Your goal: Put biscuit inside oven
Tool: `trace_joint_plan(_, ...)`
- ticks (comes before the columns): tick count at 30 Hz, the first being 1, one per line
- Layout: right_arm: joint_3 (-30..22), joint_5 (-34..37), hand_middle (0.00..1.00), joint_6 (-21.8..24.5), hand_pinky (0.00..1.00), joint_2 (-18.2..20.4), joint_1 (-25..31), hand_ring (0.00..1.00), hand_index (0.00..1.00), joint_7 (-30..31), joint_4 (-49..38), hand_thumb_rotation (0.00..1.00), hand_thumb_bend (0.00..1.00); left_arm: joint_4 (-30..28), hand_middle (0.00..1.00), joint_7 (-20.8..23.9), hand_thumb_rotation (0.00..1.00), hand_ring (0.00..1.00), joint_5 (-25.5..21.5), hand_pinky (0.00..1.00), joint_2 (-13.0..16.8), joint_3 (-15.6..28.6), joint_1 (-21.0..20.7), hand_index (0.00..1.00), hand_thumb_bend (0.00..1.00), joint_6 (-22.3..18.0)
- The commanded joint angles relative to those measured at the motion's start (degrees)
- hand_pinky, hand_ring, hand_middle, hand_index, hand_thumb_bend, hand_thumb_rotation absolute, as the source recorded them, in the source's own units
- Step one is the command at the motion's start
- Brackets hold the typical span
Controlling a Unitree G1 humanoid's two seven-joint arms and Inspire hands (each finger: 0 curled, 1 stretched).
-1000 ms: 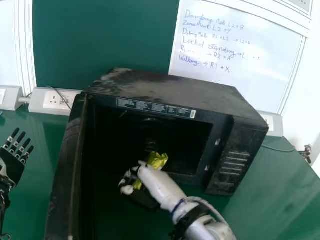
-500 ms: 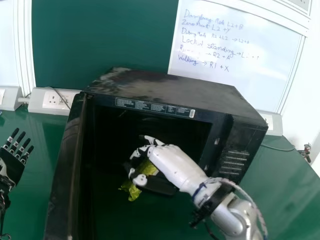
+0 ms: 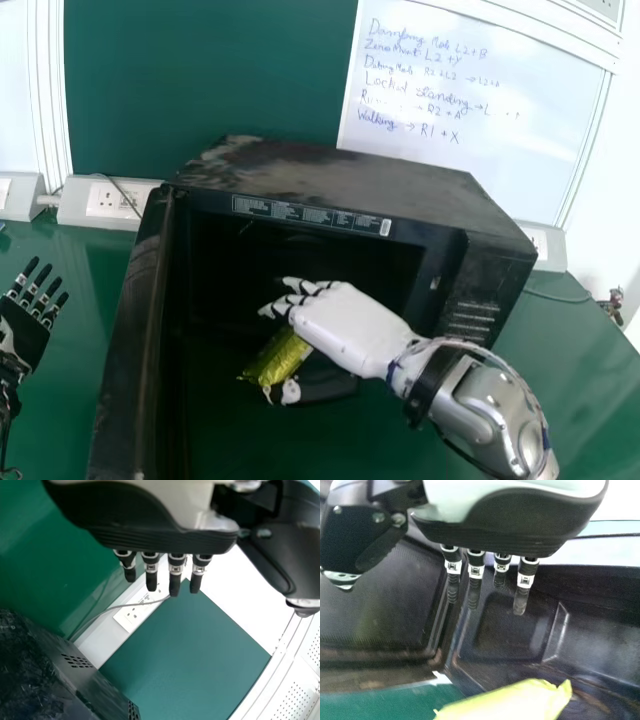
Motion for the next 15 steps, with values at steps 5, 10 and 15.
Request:
trace_joint_plan(5, 1.07, -4.34, 0.84, -2.42, 0.80, -0.91, -1.75, 0.88, 0.86, -2.15, 2.24, 0.11, 0.94, 0.01, 1.00, -0.17, 0.17, 1.00, 0.03, 1.00, 0.18, 0.19, 0.04, 1.00, 0.60, -0.30)
trace_joint_plan(10, 2.40, -10.85, 0.85, -5.22, 0.78, -2.27, -2.58, 0.88, 0.86, -4.52, 3.88, 0.01, 0.64, 0.38, 1.00, -1.42, 0.17, 1.00, 0.13, 1.00, 0.35, 0.41, 0.45, 1.00, 0.62, -0.68)
trace_joint_plan(15, 4.10, -15.96, 0.86, -6.50, 0.80, -2.87, -3.73, 0.88, 0.86, -5.23, 5.10, 0.00, 0.62, 0.37, 1.00, -1.45, 0.17, 1.00, 0.16, 1.00, 0.40, 0.64, 0.63, 1.00, 0.63, -0.67)
